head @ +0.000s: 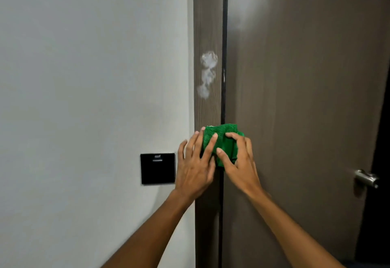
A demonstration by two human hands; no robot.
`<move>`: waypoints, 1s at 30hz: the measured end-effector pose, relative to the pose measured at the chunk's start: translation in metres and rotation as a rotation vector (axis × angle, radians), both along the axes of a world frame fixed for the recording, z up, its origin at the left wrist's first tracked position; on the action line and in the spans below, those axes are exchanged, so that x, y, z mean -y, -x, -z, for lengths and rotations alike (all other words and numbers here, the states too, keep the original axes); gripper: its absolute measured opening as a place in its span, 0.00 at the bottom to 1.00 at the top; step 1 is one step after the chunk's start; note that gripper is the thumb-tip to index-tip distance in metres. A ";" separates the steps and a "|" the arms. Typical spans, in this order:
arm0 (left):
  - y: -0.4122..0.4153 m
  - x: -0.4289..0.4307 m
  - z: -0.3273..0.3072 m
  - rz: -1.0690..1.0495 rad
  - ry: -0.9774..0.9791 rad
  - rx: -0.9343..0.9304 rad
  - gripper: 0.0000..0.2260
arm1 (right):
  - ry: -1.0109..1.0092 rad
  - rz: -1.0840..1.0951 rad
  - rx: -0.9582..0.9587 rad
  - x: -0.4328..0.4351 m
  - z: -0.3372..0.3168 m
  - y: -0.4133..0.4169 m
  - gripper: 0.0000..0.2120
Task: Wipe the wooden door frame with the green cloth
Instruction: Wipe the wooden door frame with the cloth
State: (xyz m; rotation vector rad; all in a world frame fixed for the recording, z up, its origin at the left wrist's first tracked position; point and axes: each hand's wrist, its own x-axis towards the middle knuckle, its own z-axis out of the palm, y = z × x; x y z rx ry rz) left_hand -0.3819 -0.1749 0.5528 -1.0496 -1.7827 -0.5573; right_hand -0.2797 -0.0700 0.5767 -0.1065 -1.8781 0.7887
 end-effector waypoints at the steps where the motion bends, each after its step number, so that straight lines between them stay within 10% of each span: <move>1: 0.006 0.000 -0.021 -0.015 -0.026 -0.009 0.30 | -0.019 0.014 -0.060 0.001 -0.017 0.008 0.17; 11: 0.064 0.022 -0.123 -0.260 -0.179 -0.078 0.25 | -0.544 0.693 -0.162 -0.004 -0.073 0.055 0.16; 19: 0.114 0.018 -0.117 -0.335 -0.131 -0.176 0.27 | -0.476 0.627 -0.039 0.010 -0.038 0.092 0.36; 30: 0.115 0.017 -0.119 -0.328 -0.132 -0.202 0.27 | -0.640 0.685 -0.172 0.003 -0.075 0.115 0.31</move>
